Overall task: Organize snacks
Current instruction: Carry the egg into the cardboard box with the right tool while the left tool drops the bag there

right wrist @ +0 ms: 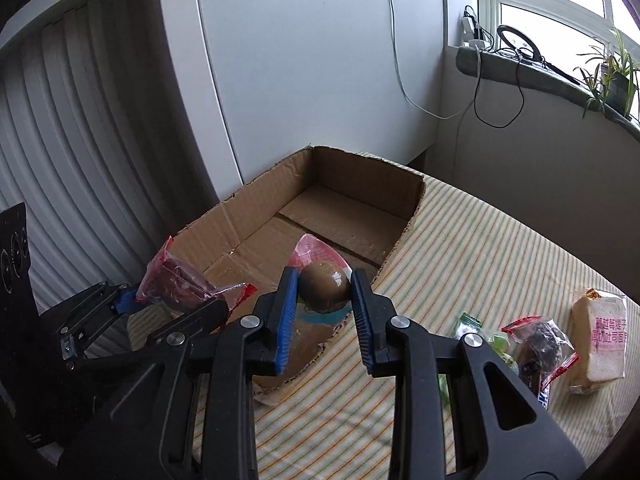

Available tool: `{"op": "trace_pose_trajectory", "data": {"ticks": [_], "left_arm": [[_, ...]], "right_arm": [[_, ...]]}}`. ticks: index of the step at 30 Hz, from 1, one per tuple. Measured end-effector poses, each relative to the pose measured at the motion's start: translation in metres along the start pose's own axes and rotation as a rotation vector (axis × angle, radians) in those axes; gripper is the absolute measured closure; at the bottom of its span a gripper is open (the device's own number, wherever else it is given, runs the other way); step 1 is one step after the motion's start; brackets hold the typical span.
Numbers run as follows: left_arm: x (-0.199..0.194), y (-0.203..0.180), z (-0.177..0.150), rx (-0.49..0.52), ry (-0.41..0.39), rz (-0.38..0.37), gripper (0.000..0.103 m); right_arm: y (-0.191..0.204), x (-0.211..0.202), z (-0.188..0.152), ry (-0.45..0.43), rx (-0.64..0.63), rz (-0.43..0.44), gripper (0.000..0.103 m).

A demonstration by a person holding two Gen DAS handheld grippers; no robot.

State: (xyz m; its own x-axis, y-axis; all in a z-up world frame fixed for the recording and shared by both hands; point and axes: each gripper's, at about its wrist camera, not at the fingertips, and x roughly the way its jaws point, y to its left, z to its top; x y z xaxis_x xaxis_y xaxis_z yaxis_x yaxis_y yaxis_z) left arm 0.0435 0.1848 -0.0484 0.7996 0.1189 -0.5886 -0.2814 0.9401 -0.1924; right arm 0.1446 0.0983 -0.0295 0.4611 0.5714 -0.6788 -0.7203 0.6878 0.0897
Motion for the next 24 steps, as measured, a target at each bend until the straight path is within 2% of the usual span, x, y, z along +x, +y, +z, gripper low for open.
{"op": "trace_pose_trajectory", "data": {"ticks": [6,9,10,12,20,24], "left_arm": [[0.006,0.01,0.002,-0.02,0.008,0.008,0.049],[0.007,0.011,0.002,-0.025,0.009,0.009,0.048],[0.008,0.012,0.002,-0.026,0.007,0.011,0.046],[0.008,0.012,0.003,-0.027,0.004,0.013,0.042],[0.004,0.011,0.004,-0.034,-0.006,0.016,0.042],[0.0,0.008,0.004,-0.029,-0.013,0.018,0.042]], "right_arm": [[0.004,0.011,-0.001,0.022,0.001,0.009,0.072],[0.003,0.009,0.0,0.012,0.009,0.006,0.052],[0.003,0.008,0.0,0.007,0.011,0.002,0.05],[0.001,0.005,0.001,0.001,0.015,0.001,0.05],[-0.008,-0.011,-0.004,-0.011,0.033,-0.011,0.049],[-0.014,-0.023,-0.009,-0.025,0.039,-0.016,0.042]]}}
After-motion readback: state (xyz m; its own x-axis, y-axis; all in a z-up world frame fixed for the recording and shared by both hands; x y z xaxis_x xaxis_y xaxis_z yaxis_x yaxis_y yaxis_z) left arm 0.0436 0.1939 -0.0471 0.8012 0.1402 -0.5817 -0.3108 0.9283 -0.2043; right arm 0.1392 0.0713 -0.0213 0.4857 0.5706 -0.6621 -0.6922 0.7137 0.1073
